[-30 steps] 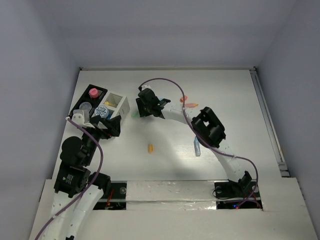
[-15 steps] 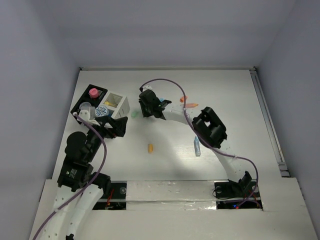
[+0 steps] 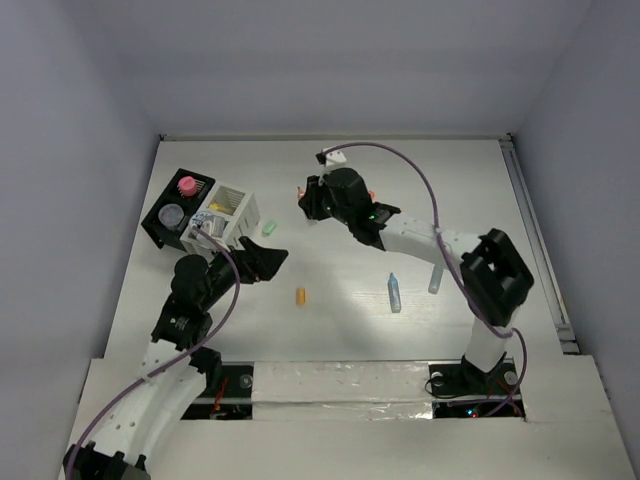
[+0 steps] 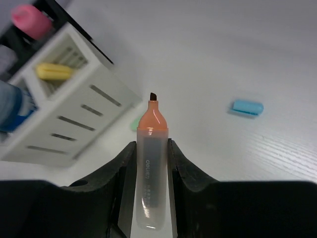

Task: Sort the stationery into containers
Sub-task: Pick up the pen from the center of the board, then pick up the pen cap from the center of the board.

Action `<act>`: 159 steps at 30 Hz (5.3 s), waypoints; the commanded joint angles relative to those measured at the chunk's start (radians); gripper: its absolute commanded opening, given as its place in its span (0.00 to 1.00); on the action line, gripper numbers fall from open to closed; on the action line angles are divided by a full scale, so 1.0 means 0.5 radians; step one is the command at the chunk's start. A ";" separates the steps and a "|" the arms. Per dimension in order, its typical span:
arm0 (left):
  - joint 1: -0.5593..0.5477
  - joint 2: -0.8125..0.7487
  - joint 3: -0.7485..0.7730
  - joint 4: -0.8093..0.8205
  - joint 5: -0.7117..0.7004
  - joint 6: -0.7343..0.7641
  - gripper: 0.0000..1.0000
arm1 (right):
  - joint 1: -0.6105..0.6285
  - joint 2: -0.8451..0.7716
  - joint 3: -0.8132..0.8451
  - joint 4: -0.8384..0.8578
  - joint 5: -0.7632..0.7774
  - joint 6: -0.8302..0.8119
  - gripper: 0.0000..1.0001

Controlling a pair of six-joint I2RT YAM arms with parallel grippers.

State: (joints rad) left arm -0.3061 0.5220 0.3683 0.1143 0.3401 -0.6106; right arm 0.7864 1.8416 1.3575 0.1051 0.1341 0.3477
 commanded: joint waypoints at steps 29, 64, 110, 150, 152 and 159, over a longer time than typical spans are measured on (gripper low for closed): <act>-0.323 1.122 0.239 1.259 -0.057 -0.196 0.52 | 0.004 -0.640 -0.669 0.799 -0.477 0.424 0.00; -0.397 0.941 0.107 1.072 -0.208 -0.061 0.00 | -0.017 -0.818 -0.715 0.707 -0.526 0.519 0.48; -0.532 0.646 -0.270 1.440 0.207 0.230 0.00 | -0.735 0.756 0.967 -1.167 0.210 0.191 0.63; -0.532 0.698 -0.258 1.434 0.173 0.258 0.00 | -0.754 1.069 1.329 -1.275 0.155 -0.017 0.09; -0.532 0.711 -0.252 1.431 0.170 0.264 0.00 | -0.754 1.014 1.301 -1.132 0.143 -0.045 0.08; -0.532 0.839 -0.182 1.514 0.176 0.172 0.00 | -0.754 0.389 0.814 -0.481 -0.179 0.019 0.02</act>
State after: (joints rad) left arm -0.5686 0.9218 0.2379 0.7872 0.4156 -0.5026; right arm 0.4168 2.2528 1.8271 -0.3714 0.1440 0.3363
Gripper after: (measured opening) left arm 0.143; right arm 0.346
